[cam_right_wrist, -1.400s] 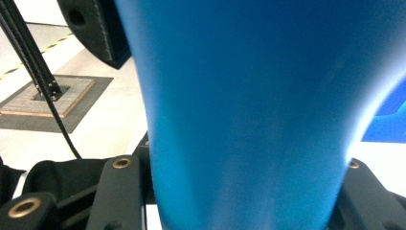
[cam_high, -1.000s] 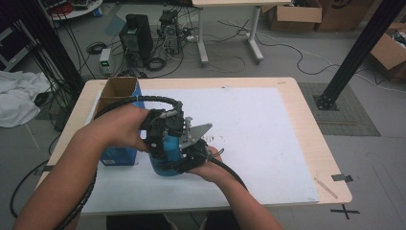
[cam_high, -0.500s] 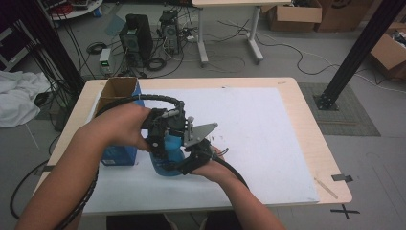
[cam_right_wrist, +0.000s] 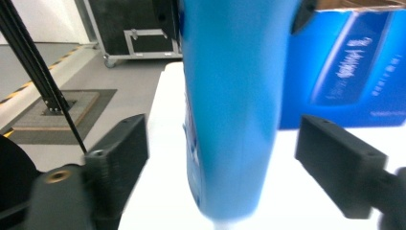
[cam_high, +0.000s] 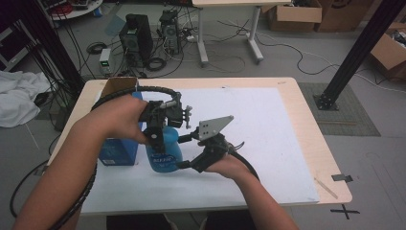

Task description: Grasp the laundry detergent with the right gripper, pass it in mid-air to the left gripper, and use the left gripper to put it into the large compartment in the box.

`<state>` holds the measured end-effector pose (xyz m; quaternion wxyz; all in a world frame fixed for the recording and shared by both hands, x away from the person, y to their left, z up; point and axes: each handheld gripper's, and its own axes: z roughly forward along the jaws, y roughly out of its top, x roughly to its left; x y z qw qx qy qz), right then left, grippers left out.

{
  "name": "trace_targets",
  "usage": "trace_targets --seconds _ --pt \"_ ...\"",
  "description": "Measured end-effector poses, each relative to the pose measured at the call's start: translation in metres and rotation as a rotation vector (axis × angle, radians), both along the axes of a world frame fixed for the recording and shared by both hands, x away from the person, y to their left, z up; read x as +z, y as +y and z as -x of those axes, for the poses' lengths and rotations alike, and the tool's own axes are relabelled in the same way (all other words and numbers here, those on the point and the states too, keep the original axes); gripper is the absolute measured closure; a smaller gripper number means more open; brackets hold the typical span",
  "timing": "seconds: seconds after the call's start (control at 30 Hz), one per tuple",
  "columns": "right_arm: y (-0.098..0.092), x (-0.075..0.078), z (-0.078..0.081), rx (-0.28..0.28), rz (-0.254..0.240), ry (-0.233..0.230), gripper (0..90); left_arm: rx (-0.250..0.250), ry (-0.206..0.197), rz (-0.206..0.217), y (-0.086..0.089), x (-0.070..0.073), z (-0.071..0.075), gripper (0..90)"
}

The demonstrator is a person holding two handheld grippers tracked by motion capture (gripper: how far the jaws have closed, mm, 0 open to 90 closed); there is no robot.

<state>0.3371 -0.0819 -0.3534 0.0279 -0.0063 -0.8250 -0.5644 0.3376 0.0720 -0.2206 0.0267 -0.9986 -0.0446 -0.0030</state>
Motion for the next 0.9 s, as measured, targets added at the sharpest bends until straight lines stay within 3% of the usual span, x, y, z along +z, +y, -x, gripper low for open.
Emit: trace_targets --seconds 0.17,0.4,0.57,0.8,0.9 --pt "-0.016 0.014 -0.003 -0.012 0.073 -0.015 14.7 0.036 0.003 -0.009 0.001 0.012 -0.008 39.3" --pt "-0.034 0.038 -0.007 -0.032 0.162 -0.044 8.9 0.124 0.032 0.002 0.007 0.03 -0.022 39.2" --pt "-0.045 0.057 -0.013 -0.054 0.273 -0.066 2.3 0.194 0.028 -0.008 0.013 0.047 -0.032 39.1" --pt "-0.05 0.079 -0.02 -0.046 0.472 -0.097 0.0 0.365 0.05 -0.004 0.031 0.079 -0.05 39.0" --pt "-0.05 0.085 -0.024 -0.05 0.548 -0.089 0.0 0.45 0.058 0.012 0.043 0.093 -0.057 39.0"
